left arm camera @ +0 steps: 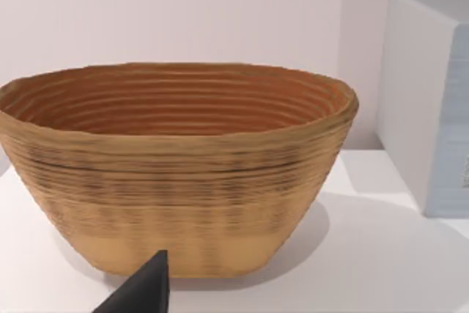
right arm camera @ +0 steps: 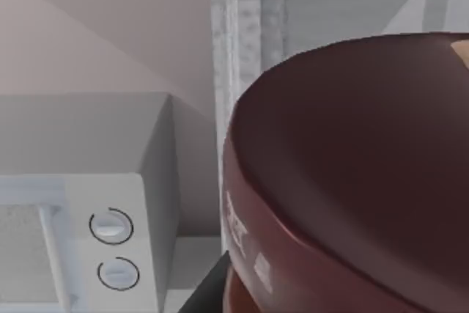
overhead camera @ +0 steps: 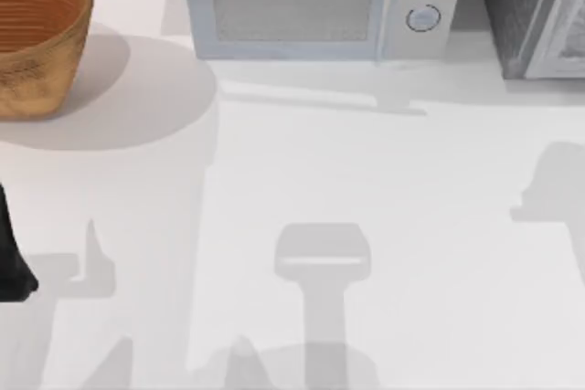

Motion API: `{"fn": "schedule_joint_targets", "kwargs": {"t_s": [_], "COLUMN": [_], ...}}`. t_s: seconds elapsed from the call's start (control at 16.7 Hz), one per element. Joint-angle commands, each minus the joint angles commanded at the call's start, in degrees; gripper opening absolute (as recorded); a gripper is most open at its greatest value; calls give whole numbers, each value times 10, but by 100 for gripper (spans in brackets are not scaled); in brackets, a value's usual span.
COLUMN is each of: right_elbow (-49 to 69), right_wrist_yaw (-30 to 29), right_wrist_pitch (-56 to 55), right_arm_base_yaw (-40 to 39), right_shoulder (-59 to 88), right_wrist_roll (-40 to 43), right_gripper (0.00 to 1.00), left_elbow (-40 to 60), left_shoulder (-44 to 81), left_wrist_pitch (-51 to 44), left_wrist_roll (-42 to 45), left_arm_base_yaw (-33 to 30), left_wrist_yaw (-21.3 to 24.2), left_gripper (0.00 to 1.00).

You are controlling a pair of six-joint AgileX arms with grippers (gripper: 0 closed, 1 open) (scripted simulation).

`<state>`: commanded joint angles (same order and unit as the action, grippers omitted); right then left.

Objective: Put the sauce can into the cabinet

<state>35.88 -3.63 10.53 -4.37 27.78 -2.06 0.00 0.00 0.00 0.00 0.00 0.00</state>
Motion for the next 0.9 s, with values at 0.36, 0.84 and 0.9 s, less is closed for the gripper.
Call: {"fn": "schedule_joint_targets", "kwargs": {"t_s": [0.36,0.84,0.9], "right_elbow": [342,667,687], "right_wrist_yaw": [-41,-74,-76], "right_wrist_pitch": [94,180,185], "right_arm_base_yaw": [-29,-61,-64], "right_shoulder": [243,467,481], "right_wrist_roll": [-1,9,10], "right_gripper": [0,0,0], "left_elbow": [0,0,0], "left_shoulder": [0,0,0], "left_wrist_pitch": [0,0,0], "left_wrist_roll": [0,0,0], "left_arm_base_yaw": [0,0,0], "left_wrist_yaw": [0,0,0], "left_gripper": [100,100,100]}}
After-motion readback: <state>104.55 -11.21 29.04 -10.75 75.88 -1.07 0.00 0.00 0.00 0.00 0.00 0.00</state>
